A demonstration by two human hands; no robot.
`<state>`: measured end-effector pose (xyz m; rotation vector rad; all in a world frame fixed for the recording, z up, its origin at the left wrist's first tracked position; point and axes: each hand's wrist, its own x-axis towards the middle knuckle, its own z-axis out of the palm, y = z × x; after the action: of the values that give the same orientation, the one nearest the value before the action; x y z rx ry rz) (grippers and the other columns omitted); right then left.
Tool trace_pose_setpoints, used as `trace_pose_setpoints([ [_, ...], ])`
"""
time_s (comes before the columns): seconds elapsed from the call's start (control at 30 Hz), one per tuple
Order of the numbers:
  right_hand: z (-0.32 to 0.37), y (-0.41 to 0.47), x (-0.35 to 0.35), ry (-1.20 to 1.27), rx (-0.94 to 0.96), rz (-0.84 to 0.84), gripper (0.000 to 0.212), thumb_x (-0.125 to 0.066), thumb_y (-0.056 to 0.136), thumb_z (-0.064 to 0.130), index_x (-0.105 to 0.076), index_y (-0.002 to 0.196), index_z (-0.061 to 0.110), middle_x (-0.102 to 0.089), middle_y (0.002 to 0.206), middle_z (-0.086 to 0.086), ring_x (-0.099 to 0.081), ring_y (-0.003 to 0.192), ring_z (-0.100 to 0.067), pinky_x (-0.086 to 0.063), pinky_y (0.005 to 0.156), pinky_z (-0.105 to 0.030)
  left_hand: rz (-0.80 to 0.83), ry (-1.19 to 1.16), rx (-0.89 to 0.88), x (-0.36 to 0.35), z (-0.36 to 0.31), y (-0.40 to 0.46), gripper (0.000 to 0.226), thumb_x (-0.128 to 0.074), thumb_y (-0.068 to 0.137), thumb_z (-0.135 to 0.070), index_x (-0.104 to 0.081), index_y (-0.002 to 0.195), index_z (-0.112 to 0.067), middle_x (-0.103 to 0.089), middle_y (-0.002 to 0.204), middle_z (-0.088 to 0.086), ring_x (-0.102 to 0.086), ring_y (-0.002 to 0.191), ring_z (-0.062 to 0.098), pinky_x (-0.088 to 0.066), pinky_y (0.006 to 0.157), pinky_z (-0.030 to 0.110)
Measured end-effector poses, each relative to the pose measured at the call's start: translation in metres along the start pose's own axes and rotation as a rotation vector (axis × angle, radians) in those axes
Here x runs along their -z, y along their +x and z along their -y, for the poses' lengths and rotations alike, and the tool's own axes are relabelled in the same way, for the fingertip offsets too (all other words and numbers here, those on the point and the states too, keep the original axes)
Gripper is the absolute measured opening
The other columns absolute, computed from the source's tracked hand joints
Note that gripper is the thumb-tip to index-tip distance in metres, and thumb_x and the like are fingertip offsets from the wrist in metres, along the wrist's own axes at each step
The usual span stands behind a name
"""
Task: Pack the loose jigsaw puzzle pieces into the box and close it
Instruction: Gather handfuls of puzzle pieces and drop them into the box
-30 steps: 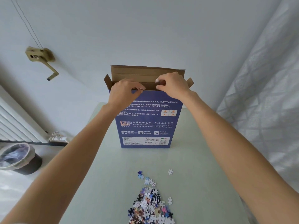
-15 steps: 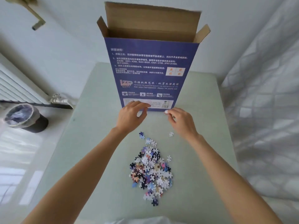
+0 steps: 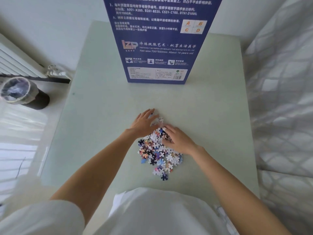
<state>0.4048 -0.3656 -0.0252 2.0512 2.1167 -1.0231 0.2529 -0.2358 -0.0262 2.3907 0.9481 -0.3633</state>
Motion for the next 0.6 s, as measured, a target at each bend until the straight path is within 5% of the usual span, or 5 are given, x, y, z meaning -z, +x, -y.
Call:
trace_pose_setpoints([
  [0.17,0.011,-0.034,-0.014,-0.027,0.021,-0.052,0.091,-0.065,0.081,0.045,-0.013,0.148,0.015,-0.013,0.155,-0.002,-0.013,0.142,-0.017,-0.005,0.114,-0.029,0.033,0.079,-0.097,-0.018,-0.003,-0.042,0.084,-0.053,0.077,-0.069,-0.024,0.146,-0.031,-0.021,0.153,-0.007,-0.019,0.139,0.017,-0.025,0.112,0.039],
  [0.27,0.018,-0.04,-0.022,-0.127,-0.11,-0.109,0.105,-0.071,0.071,0.049,-0.006,0.149,0.021,-0.008,0.155,-0.006,-0.01,0.141,-0.023,-0.012,0.114,-0.039,0.024,0.097,-0.085,-0.029,-0.005,-0.061,0.097,-0.066,0.069,-0.065,-0.021,0.146,-0.029,-0.027,0.148,-0.005,-0.024,0.135,0.018,-0.03,0.11,0.038],
  [0.43,0.022,-0.047,-0.024,-0.051,-0.413,-0.151,0.111,-0.075,0.063,0.056,-0.01,0.146,0.022,-0.018,0.144,-0.011,-0.026,0.127,-0.03,-0.04,0.096,-0.043,-0.048,0.022,0.038,-0.038,-0.016,-0.069,0.095,-0.073,0.07,-0.053,-0.022,0.146,-0.027,-0.033,0.141,0.0,-0.032,0.126,0.02,-0.04,0.098,0.033],
  [0.6,0.034,-0.041,-0.029,0.099,-0.379,-0.195,0.101,-0.08,0.067,0.034,-0.018,0.144,0.016,-0.028,0.132,-0.013,-0.038,0.116,-0.027,-0.046,0.083,-0.029,-0.074,-0.052,0.144,-0.042,-0.027,-0.067,0.082,-0.074,0.073,-0.045,-0.032,0.141,-0.026,-0.035,0.138,0.003,-0.036,0.122,0.022,-0.047,0.091,0.035],
])
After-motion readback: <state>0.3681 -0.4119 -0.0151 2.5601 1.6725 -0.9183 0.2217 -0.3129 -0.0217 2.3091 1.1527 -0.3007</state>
